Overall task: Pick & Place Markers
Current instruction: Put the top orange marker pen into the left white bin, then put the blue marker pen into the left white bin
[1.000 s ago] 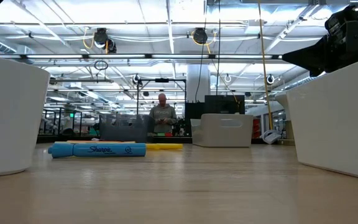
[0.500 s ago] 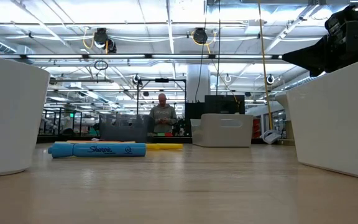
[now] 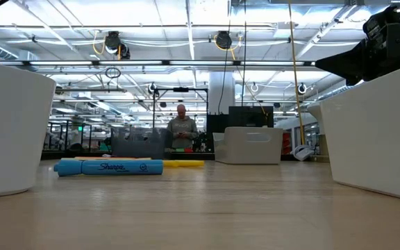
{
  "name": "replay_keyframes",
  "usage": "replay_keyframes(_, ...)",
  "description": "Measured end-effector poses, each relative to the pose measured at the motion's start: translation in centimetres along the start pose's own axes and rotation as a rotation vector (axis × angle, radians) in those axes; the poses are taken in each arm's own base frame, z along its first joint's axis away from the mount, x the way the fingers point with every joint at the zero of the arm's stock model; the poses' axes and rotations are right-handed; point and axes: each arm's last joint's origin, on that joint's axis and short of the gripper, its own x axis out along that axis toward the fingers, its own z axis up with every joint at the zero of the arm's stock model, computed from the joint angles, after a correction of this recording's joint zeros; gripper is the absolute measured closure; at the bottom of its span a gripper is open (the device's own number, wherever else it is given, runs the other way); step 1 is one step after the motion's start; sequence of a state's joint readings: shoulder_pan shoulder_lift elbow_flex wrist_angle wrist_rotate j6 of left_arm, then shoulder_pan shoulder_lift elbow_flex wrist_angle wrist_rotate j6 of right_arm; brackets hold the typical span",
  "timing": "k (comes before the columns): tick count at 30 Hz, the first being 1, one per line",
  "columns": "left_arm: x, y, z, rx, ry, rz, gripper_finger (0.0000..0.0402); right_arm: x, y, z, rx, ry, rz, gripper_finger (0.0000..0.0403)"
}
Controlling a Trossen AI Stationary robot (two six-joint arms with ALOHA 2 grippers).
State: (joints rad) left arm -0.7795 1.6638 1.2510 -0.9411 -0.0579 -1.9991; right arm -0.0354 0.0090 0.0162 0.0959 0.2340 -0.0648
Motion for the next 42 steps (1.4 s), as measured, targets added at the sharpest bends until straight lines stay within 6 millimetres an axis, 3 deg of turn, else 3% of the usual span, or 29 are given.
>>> replay_keyframes(7,0.6,0.5,0.1,-0.014,-0.004,0.023,0.0313,0.0,0.0,0.0,0.0,0.0,0.0,0.0403)
replay_keyframes(14,0.6,0.3,0.0,0.157,0.015,0.002,0.0313,0.0,0.0,0.0,0.0,0.0,0.0,0.0403)
replay_keyframes(18,0.7,0.4,0.3,0.101,0.076,0.051,0.0308,0.0,0.0,0.0,0.0,0.0,0.0,0.0403)
replay_keyframes(24,0.7,0.3,0.6,0.08,0.08,0.057,0.0229,0.0,0.0,0.0,0.0,0.0,0.0,0.0403)
replay_keyframes(30,0.4,0.4,0.7,0.269,0.106,0.051,0.0159,0.0,0.0,0.0,0.0,0.0,0.0,0.0403)
replay_keyframes(36,-1.4,0.7,2.8,0.305,0.118,0.052,0.0149,0.0,0.0,0.0,0.0,0.0,0.0,0.0403)
replay_keyframes(42,-3.8,0.5,6.0,0.413,0.093,-0.053,0.0149,0.0,0.0,0.0,0.0,0.0,0.0,0.0403)
